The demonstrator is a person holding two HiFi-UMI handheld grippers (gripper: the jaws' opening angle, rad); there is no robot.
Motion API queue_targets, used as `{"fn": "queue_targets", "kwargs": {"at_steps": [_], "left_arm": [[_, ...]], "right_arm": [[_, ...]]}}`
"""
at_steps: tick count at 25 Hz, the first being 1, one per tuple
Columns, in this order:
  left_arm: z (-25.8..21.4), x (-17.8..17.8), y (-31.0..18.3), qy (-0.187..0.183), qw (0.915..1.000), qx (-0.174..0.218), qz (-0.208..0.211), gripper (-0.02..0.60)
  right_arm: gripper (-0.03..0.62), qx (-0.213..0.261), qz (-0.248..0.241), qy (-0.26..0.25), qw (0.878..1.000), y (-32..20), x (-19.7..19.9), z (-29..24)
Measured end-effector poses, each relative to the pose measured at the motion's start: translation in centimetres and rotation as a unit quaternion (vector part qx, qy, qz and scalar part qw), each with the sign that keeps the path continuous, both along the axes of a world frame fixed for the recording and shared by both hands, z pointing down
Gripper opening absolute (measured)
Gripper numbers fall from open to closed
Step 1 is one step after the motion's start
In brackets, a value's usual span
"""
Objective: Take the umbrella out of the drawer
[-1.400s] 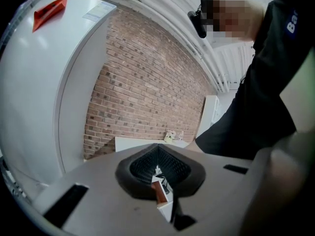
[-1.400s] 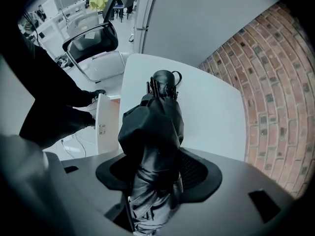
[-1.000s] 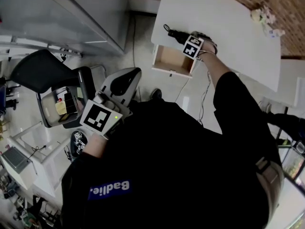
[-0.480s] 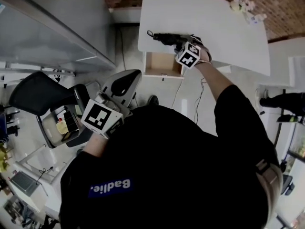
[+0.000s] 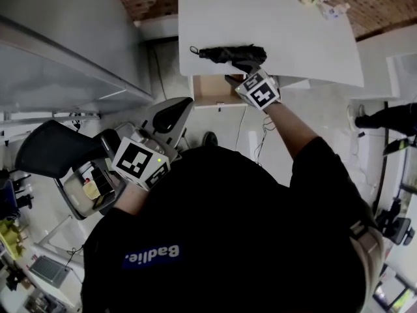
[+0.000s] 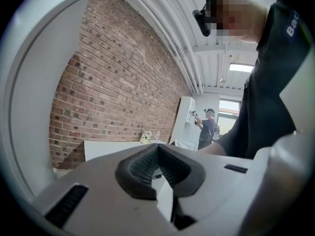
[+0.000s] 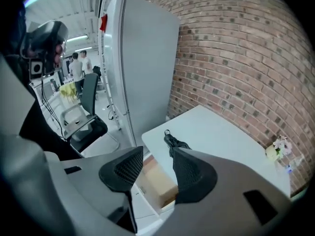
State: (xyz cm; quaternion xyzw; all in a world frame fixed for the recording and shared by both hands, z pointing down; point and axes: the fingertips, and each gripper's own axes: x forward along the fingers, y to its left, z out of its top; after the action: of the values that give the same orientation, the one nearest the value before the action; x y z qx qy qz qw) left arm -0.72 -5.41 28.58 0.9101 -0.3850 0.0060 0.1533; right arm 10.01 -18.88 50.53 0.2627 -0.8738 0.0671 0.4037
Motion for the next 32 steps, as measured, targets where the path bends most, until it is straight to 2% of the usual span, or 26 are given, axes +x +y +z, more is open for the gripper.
{"fn": "queue_targets", "kwargs": {"at_steps": [8, 14, 22, 32], "left_arm": [[0.3, 0.0, -0.1, 0.005, 0.9998, -0.007, 0.018, 0.002], [0.5, -0.8, 0.2, 0.009, 0.9998, -0.011, 0.01, 0.002], [0.5, -2.5, 0.6, 0.007, 0.9999, -0.007, -0.006, 0.002], [0.6, -3.8, 0.7, 0.017, 0.9996, -0.012, -0.021, 0.003]], "right_arm": [[0.109, -0.004, 0.009, -0.067, 0.998, 3.4, -1.7, -3.7], [0.06, -0.017, 0.012, -0.113, 0.993, 5.4, -3.5, -5.8], [0.041, -0.028, 0.001, -0.17, 0.985, 7.9, -6.0, -8.5], [0.034, -0.018, -0.052, -0.24, 0.969, 10.9, -10.0, -13.6]]}}
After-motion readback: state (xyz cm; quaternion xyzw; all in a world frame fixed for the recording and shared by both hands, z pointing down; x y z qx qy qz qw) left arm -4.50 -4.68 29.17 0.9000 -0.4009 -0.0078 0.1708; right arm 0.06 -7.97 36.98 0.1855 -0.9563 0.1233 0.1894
